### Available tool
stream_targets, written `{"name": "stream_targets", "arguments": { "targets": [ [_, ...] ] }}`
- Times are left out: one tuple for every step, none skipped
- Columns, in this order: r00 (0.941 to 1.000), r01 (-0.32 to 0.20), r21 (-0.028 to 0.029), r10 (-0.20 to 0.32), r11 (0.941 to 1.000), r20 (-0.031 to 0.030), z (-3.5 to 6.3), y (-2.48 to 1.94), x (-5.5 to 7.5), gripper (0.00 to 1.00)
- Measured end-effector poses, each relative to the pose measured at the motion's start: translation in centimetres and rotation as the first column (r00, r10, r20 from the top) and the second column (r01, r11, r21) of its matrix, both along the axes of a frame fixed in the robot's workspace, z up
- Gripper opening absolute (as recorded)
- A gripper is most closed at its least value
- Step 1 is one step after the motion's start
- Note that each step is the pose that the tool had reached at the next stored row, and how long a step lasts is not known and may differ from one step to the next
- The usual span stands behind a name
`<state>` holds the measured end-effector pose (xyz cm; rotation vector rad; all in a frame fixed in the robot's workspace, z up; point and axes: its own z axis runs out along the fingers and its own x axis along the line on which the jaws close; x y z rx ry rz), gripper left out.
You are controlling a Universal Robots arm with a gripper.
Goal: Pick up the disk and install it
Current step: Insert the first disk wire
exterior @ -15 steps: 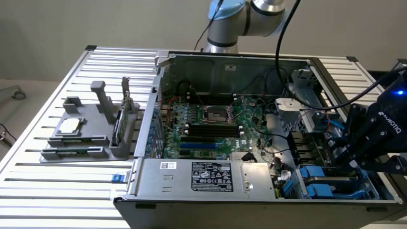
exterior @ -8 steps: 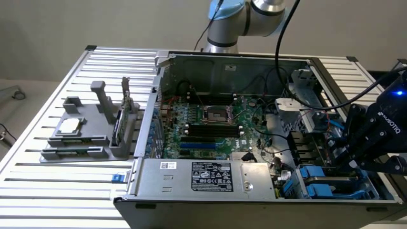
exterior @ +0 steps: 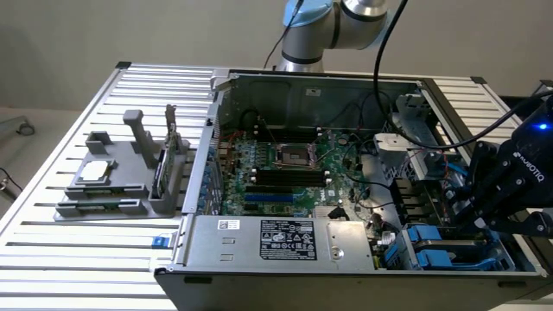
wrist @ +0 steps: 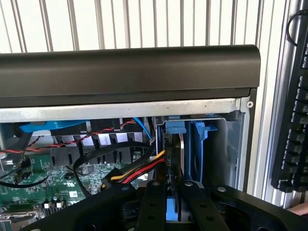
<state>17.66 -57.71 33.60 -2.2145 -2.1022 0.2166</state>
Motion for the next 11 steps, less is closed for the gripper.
{"name": "stream_targets", "arguments": {
  "targets": [
    [1.0, -0.002, 0.0001, 0.002, 1.0, 0.0, 0.0, 0.0, 0.0, 0.17],
    [1.0, -0.004, 0.0001, 0.004, 1.0, 0.0, -0.01, 0.0, 0.0, 0.17],
    [1.0, -0.006, 0.0001, 0.006, 1.0, 0.0, -0.01, 0.0, 0.0, 0.17],
    [1.0, -0.009, 0.0001, 0.009, 1.0, 0.0, -0.01, 0.0, 0.0, 0.17],
    [0.9999, -0.012, 0.0001, 0.012, 0.9999, 0.0, -0.01, 0.0, 0.0, 0.17],
    [0.9999, -0.016, 0.0001, 0.016, 0.9999, 0.0, -0.01, 0.0, 0.0, 0.17],
    [0.9998, -0.02, 0.0001, 0.02, 0.9998, 0.0, -0.01, 0.0, 0.0, 0.17],
    [0.9997, -0.023, 0.0, 0.023, 0.9997, 0.0, -0.01, 0.0, -0.01, 0.17],
    [0.9997, -0.026, 0.0, 0.026, 0.9997, 0.0, -0.01, 0.0, -0.01, 0.17],
    [0.9996, -0.03, 0.0001, 0.03, 0.9996, 0.0, -0.01, 0.0, -0.01, 0.17],
    [0.9994, -0.033, 0.0001, 0.033, 0.9994, 0.0, -0.01, 0.0, 0.0, 0.17]
  ]
}}
